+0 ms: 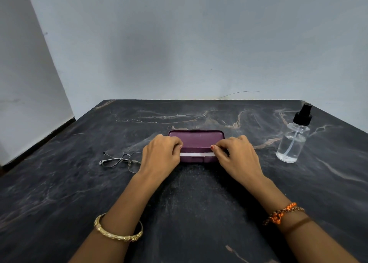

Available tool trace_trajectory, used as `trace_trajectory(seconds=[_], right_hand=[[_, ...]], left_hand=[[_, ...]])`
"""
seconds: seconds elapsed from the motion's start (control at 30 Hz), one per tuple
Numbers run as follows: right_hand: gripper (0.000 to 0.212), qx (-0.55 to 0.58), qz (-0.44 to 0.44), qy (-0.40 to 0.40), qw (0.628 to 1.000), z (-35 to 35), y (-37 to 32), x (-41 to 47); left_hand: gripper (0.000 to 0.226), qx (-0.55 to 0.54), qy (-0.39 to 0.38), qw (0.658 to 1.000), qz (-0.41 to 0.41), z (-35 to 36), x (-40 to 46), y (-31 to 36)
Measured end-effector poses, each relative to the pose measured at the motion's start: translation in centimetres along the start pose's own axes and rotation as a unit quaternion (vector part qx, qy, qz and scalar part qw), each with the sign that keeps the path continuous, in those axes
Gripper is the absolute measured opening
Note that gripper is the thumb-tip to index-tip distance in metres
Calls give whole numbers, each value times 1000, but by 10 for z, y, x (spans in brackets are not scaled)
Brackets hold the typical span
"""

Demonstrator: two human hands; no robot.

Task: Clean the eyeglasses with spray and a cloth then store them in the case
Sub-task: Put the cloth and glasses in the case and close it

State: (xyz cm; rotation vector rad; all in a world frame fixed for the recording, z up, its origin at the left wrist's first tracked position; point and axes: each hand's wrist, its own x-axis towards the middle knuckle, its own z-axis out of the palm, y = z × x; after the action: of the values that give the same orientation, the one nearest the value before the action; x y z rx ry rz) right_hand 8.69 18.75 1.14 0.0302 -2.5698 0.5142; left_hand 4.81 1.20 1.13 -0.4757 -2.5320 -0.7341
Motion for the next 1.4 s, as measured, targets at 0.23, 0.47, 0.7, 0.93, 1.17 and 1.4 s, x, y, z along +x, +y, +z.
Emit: trace_trajectory(seconds=[0.23, 0.47, 0.7, 0.93, 1.17, 1.4], right_hand=[[21, 22, -32, 57, 998, 1, -2, -2], [10, 8, -129, 134, 982, 6, -23, -13], [28, -45, -231, 100, 967, 13, -43, -18], [25, -55, -273, 74, 957, 31, -74, -13], [20, -102, -239, 56, 964, 52, -100, -7], [11, -102, -221, 39, 969, 54, -94, -4]], left_hand=[[12, -34, 68, 996, 38, -2, -1, 2], [10, -75, 152, 982, 79, -11, -3, 1], [12, -61, 230, 969, 68, -37, -3, -45], [11, -51, 233, 964, -117, -59, -9, -109], [26, -103, 27, 959, -261, -70, -7, -136], [33, -130, -59, 956, -255, -80, -7, -141]])
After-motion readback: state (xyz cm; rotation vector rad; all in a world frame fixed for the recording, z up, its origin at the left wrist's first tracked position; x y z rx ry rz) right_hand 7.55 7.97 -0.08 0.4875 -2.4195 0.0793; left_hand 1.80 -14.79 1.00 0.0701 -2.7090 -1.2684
